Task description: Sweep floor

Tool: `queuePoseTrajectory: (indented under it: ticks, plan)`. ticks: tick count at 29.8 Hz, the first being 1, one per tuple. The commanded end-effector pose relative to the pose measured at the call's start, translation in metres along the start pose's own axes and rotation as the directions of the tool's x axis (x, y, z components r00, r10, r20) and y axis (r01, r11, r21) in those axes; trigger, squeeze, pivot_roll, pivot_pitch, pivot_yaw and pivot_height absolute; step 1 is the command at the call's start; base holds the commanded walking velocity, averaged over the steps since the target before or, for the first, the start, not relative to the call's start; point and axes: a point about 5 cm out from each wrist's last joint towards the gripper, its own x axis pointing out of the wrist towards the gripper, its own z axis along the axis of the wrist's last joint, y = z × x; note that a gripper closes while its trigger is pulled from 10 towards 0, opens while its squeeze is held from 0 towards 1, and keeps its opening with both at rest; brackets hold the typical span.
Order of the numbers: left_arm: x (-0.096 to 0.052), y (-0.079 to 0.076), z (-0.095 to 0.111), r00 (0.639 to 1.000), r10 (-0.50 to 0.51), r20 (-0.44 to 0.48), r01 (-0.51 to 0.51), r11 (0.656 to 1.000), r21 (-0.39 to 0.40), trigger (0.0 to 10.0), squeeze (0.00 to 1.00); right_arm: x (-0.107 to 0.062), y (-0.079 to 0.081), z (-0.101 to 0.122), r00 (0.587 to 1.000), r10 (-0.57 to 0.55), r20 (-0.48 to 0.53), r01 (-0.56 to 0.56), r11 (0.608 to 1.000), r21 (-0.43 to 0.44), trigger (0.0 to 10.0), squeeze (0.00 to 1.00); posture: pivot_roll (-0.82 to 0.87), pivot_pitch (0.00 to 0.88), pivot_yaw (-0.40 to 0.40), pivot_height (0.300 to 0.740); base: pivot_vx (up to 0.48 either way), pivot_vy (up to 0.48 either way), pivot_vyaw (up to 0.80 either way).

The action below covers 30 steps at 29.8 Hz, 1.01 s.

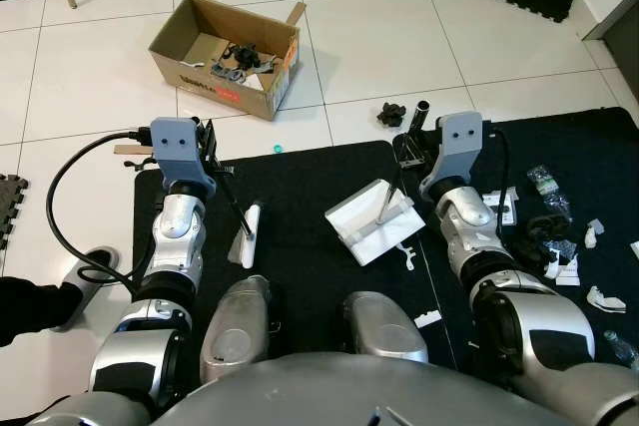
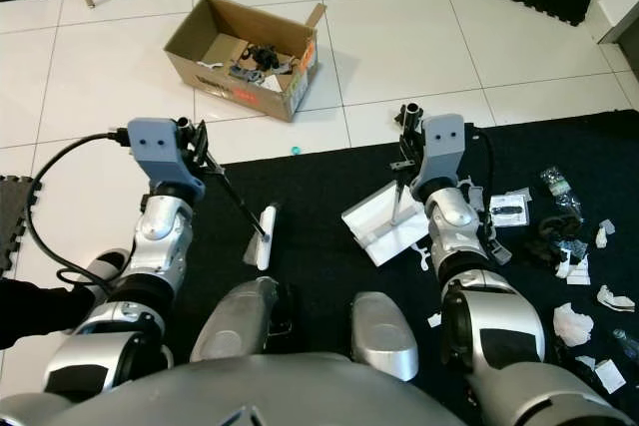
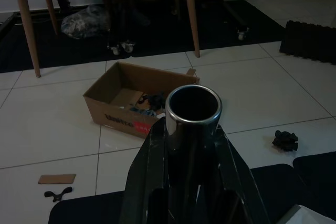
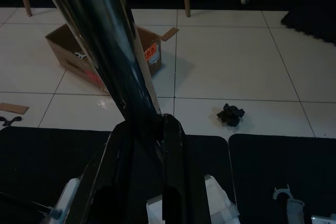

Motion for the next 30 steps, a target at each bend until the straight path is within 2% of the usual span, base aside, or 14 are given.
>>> queuePoseTrajectory:
  ticks: [1, 16, 30]
  plan:
    - [-0.016, 0.005, -0.030, 0.987, 0.013, -0.161, -0.010, 1.000, 0.018, 10.0, 0.00, -0.005, 0.006, -0.015, 0.997, 0.017, -0.076, -0.015, 0.999, 0.028, 10.0, 0.00, 0.04, 0.000, 0.003, 0.740, 0.000, 0.000, 0.00]
    - [-0.017, 0.004, -0.030, 0.987, 0.012, -0.159, -0.009, 1.000, 0.019, 10.0, 0.00, -0.004, 0.005, -0.012, 0.998, 0.019, -0.061, -0.017, 0.999, 0.029, 10.0, 0.00, 0.04, 0.000, 0.003, 0.740, 0.000, 0.000, 0.00]
    - [-0.016, 0.003, -0.030, 0.987, 0.008, -0.159, -0.005, 1.000, 0.020, 10.0, 0.00, 0.001, -0.006, 0.001, 1.000, -0.012, -0.017, 0.013, 1.000, 0.020, 10.0, 0.00, 0.03, 0.000, 0.005, 0.740, 0.000, 0.000, 0.00]
